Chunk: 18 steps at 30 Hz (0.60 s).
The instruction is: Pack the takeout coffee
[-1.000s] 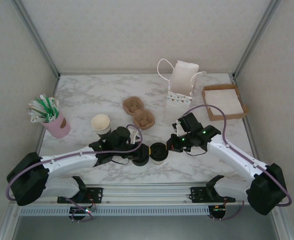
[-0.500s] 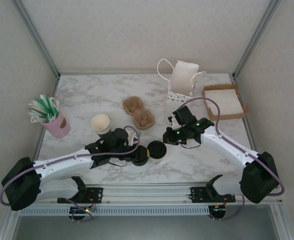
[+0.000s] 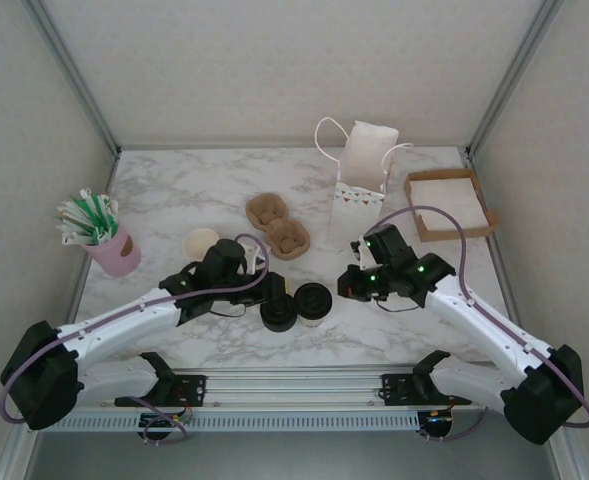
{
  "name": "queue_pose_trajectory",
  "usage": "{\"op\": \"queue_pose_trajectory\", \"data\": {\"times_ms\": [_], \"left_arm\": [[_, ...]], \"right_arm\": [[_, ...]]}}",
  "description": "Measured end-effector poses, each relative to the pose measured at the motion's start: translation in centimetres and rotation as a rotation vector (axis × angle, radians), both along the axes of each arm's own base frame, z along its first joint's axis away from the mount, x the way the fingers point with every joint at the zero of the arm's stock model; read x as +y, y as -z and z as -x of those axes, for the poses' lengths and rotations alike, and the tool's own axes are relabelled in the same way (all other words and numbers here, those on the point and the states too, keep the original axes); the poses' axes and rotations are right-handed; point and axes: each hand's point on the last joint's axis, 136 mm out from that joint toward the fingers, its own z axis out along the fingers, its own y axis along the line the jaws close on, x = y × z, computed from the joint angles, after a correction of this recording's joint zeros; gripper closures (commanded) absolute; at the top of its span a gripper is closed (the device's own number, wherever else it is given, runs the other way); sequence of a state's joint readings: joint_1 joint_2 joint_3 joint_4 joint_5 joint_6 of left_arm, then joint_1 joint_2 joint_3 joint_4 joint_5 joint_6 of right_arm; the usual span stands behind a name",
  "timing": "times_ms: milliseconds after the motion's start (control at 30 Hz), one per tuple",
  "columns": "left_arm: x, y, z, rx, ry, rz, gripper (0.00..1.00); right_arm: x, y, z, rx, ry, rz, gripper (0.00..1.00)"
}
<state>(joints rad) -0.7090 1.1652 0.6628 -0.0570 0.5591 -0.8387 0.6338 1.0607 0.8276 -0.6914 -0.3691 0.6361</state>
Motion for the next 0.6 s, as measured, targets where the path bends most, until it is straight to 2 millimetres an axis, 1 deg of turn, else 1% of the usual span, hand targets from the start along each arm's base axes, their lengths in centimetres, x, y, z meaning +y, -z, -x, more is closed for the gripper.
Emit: {"op": "queue_pose_trajectory", "data": {"times_ms": [133, 267, 367, 500, 600], "left_arm": [[-0.9, 0.1, -1.4, -0.009, 0.013, -0.020, 0.88], [-1.5, 1.1, -2.1, 0.001, 0.031, -0.049, 0.89], [-1.6, 2.0, -2.1, 0.016, 0.038, -0.067, 0.90], [-1.6, 2.2, -2.0, 0.018, 0.046, -0.067, 0.91], [-1.4, 2.6, -1.3, 0.024, 0.054, -0.069, 0.91]], "right_arm": [[0.1, 1.4, 1.7, 0.065, -0.004, -0.033, 1.00], [0.8, 1.8, 2.4, 0.100, -0.014, -0.076, 1.00], [1.3, 1.5, 2.3, 0.101, -0.017, -0.102, 1.00], [1.8, 1.7, 1.9, 0.104, -0.022, -0.111, 1.00], [2.1, 2.1, 1.7, 0.111, -0.024, -0.110, 1.00]]}}
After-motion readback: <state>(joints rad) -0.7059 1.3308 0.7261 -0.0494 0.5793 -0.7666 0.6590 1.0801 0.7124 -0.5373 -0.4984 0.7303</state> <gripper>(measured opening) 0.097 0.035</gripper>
